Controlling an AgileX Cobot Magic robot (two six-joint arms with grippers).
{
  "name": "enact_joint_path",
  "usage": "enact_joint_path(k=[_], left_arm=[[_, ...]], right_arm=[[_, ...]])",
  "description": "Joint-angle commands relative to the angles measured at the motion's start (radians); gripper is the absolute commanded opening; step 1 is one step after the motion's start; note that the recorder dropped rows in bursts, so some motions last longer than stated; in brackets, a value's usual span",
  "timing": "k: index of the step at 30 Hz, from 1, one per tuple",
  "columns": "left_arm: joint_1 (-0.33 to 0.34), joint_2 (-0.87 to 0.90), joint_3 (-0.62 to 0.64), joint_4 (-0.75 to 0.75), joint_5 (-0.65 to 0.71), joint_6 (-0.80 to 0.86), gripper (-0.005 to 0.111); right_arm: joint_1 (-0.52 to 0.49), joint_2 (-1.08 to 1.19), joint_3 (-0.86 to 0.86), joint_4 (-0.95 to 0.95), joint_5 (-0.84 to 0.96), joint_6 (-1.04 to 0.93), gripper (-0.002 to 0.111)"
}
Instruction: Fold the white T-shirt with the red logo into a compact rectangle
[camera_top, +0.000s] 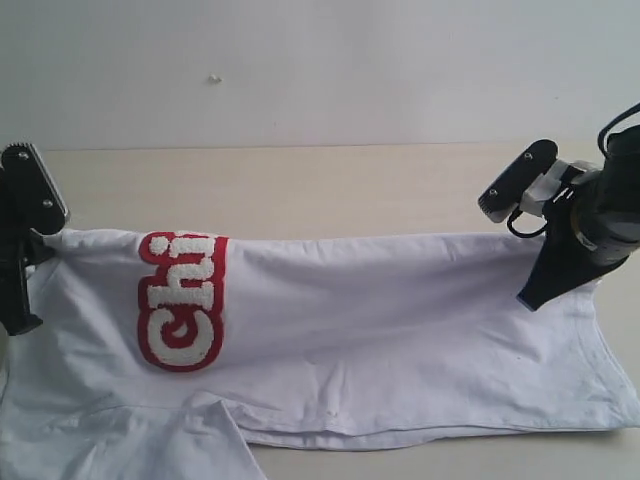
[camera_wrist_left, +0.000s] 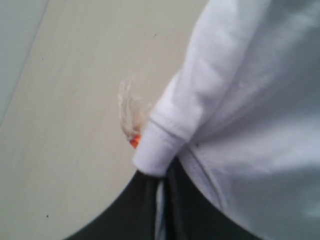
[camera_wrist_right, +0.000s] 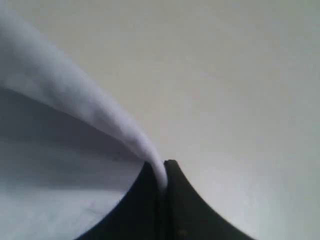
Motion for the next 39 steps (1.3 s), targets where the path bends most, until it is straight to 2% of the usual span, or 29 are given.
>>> enact_joint_path(k=[1,5,9,12,13,18,19,20,21,23,25,28,29,30,32,33,34,37,39], left_arm=[[0.008,0.088,-0.069,0.002,-0.014,-0.012,0.000],[0.008,0.145,-0.114,0.002,-0.008,-0.012,0.010],[0.011,0.185,-0.161,0.001,0.005,-0.046,0.026],[0.020,0.206,-0.189,-0.002,0.008,-0.099,0.039],[0.031,0.216,-0.210,-0.002,0.008,-0.141,0.042],[0.061,0.218,-0.254,-0.007,0.010,-0.162,0.042],[0.067,0.218,-0.268,-0.023,0.012,-0.175,0.042],[0.069,0.218,-0.277,-0.034,0.010,-0.189,0.042],[0.071,0.218,-0.297,-0.048,0.012,-0.210,0.042],[0.071,0.211,-0.326,-0.054,0.019,-0.213,0.042],[0.071,0.186,-0.355,-0.079,0.064,-0.252,0.042],[0.071,0.129,-0.382,-0.105,0.172,-0.457,0.039],[0.071,0.114,-0.382,-0.115,0.211,-0.505,0.034],[0.071,0.103,-0.382,-0.163,0.259,-0.546,0.025],[0.071,0.093,-0.379,-0.249,0.321,-0.549,0.012],[0.071,0.089,-0.376,-0.298,0.351,-0.549,0.004],[0.071,0.087,-0.376,-0.346,0.381,-0.543,0.000],[0.071,0.085,-0.376,-0.515,0.474,-0.500,0.000],[0.068,0.085,-0.376,-0.652,0.517,-0.391,0.000]], right_arm=[[-0.024,0.067,-0.081,-0.065,-0.002,0.053,0.000],[-0.024,0.110,-0.134,-0.072,0.002,0.060,0.000],[-0.024,0.145,-0.162,-0.074,0.007,0.060,0.000],[-0.024,0.161,-0.162,-0.089,0.010,0.060,0.005],[-0.024,0.173,-0.162,-0.089,0.010,0.060,0.010],[-0.024,0.182,-0.162,-0.133,-0.015,0.099,0.034],[-0.024,0.182,-0.162,-0.159,-0.015,0.122,0.048],[-0.024,0.182,-0.162,-0.175,-0.015,0.130,0.053],[-0.024,0.182,-0.162,-0.199,-0.015,0.130,0.068],[-0.024,0.180,-0.162,-0.230,0.002,0.128,0.083],[-0.024,0.162,-0.162,-0.259,0.029,0.128,0.087],[-0.024,0.108,-0.162,-0.243,0.050,0.159,0.086],[-0.024,0.088,-0.162,-0.211,0.047,0.159,0.086],[-0.024,0.060,-0.162,-0.150,0.040,0.152,0.086],[-0.022,0.029,-0.162,-0.050,0.036,0.106,0.082],[-0.022,0.013,-0.162,0.014,0.036,0.060,0.078],[-0.022,-0.001,-0.162,0.072,0.036,0.012,0.072],[-0.022,-0.029,-0.162,0.298,0.043,-0.170,0.049],[-0.022,-0.042,-0.162,0.449,0.056,-0.266,0.032]])
